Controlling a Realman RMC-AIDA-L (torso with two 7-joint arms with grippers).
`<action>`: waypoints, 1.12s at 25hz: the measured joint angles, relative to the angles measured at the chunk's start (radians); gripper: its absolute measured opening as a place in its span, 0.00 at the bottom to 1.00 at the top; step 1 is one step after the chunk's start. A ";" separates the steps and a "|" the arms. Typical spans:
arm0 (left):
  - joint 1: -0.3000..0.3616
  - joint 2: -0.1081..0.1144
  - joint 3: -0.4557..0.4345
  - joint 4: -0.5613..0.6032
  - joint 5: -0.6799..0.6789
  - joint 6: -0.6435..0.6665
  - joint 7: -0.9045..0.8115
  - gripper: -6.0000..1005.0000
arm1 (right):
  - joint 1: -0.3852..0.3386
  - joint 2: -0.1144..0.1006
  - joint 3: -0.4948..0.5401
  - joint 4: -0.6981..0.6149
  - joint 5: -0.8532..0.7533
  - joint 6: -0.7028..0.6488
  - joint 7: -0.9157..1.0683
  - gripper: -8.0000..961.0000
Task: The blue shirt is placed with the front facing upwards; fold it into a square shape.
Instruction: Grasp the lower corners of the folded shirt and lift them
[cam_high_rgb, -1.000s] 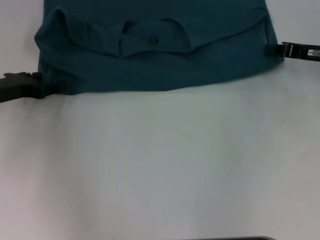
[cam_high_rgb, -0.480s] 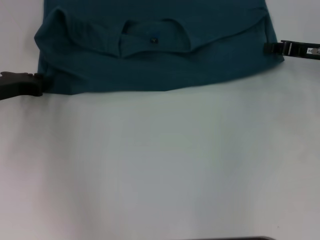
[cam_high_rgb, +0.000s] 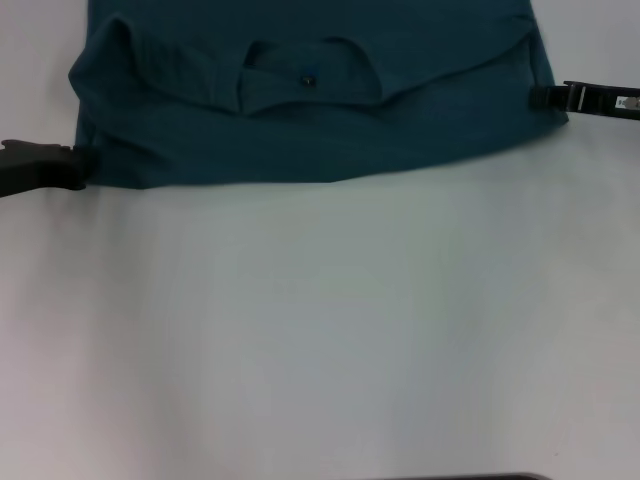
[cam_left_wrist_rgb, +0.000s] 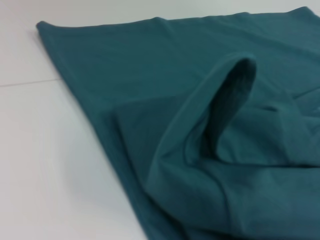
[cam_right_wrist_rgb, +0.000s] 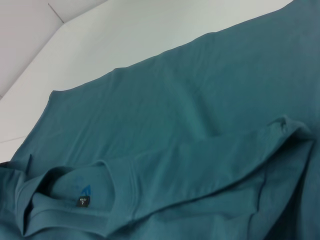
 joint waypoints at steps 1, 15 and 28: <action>0.001 0.000 -0.002 -0.011 0.000 0.021 -0.002 0.07 | -0.001 0.000 0.001 -0.002 0.000 -0.002 0.000 0.03; 0.061 0.014 -0.010 -0.118 0.000 0.182 -0.049 0.04 | -0.055 -0.012 0.005 -0.016 -0.002 -0.095 -0.026 0.03; 0.123 0.045 -0.071 -0.182 0.000 0.459 -0.051 0.04 | -0.160 -0.013 -0.002 -0.135 -0.007 -0.302 -0.030 0.03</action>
